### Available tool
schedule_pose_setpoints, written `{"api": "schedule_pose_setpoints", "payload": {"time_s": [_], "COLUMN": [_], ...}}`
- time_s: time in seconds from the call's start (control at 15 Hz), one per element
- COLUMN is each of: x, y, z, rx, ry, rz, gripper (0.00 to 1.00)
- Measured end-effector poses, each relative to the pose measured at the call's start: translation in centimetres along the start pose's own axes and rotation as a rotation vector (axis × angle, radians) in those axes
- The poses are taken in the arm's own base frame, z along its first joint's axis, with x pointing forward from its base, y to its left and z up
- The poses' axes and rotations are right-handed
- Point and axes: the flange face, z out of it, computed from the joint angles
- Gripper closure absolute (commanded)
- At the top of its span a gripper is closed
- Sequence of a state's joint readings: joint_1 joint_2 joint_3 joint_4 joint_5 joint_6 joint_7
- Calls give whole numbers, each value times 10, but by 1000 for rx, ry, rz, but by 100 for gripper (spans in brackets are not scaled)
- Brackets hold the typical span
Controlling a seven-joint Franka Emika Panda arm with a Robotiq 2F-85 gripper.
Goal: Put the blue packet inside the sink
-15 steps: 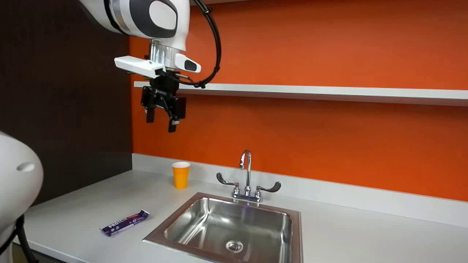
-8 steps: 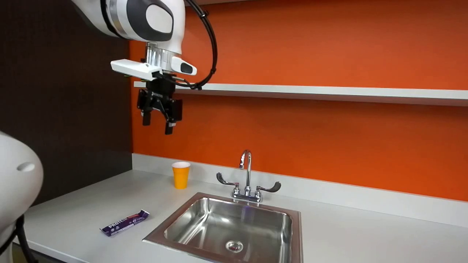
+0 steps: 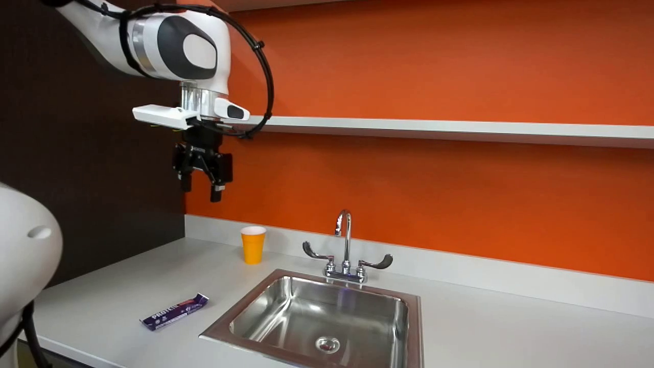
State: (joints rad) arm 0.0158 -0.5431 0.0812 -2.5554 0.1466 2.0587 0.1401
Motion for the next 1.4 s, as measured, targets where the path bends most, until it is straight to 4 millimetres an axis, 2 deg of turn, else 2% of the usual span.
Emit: {"api": "schedule_pose_setpoints", "payload": {"time_s": [0.27,0.6,1.0,1.4], "x": [6,15,17,13], "y": [-21,-44,-56,-65], "z": [30,82,138,177], "rx": [-20,-35,-51,-55], "ry": [-15,-58,-134,-169], "rz": [19,15,3,-16], "gripper": [0,0,0,0]}}
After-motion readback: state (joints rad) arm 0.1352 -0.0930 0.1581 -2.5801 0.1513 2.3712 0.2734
